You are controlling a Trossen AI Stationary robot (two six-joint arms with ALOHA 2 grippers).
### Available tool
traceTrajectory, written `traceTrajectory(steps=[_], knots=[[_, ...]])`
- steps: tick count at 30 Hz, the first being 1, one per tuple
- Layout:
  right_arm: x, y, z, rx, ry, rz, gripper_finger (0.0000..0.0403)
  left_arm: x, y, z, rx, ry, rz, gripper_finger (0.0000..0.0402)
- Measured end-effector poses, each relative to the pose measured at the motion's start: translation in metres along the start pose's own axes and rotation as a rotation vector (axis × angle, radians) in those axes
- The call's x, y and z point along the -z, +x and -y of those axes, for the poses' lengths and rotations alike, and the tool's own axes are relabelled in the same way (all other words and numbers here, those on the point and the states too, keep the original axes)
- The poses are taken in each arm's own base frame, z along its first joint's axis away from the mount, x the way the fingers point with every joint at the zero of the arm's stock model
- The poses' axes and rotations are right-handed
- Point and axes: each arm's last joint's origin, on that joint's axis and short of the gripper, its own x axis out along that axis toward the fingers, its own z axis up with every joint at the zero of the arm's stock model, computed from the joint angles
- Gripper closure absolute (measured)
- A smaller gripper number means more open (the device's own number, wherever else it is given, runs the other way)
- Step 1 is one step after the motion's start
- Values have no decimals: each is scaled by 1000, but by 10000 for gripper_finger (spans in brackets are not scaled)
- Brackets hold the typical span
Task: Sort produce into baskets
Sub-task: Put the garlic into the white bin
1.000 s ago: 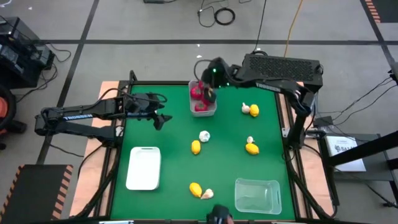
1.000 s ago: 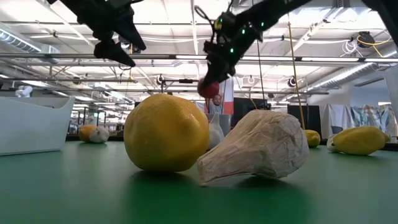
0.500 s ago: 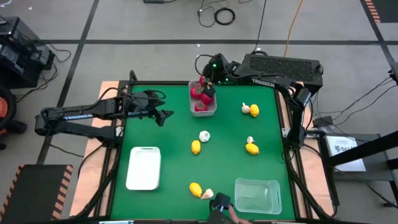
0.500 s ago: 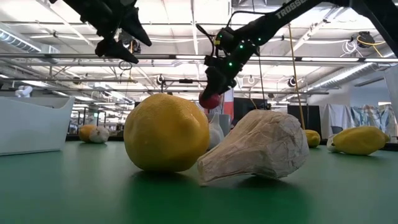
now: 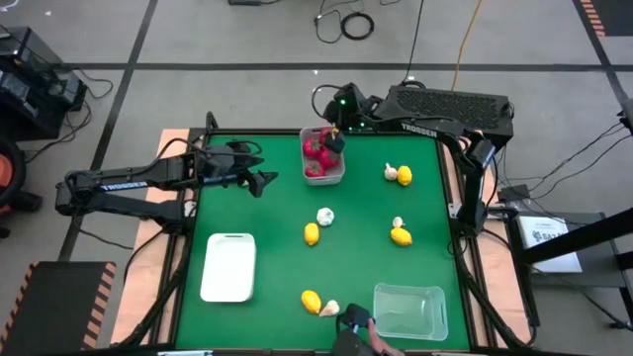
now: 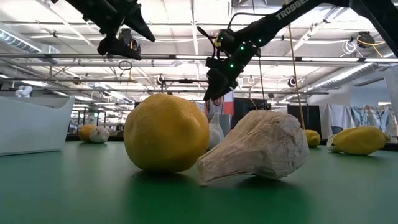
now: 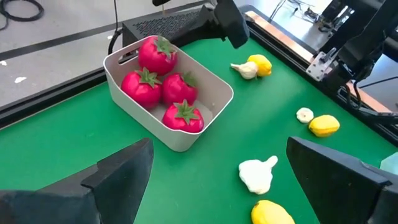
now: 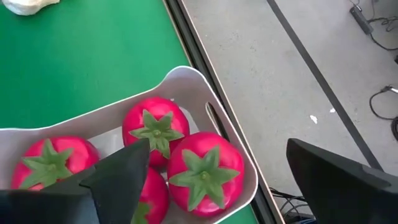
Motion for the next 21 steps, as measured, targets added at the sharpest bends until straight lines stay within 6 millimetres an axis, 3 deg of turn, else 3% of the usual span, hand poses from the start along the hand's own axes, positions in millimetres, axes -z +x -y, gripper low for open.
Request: traceTrajectory(steps=[11, 17, 21], knots=[[1, -13, -4, 50, 126, -58, 48, 6, -2, 7, 44, 35, -47, 27], [4, -13, -10, 37, 239, -103, 132, 8, -3, 10, 62, 64, -54, 27], [-4, -31, -28, -65, 258, -90, 207, 12, -4, 14, 94, 102, -83, 27]])
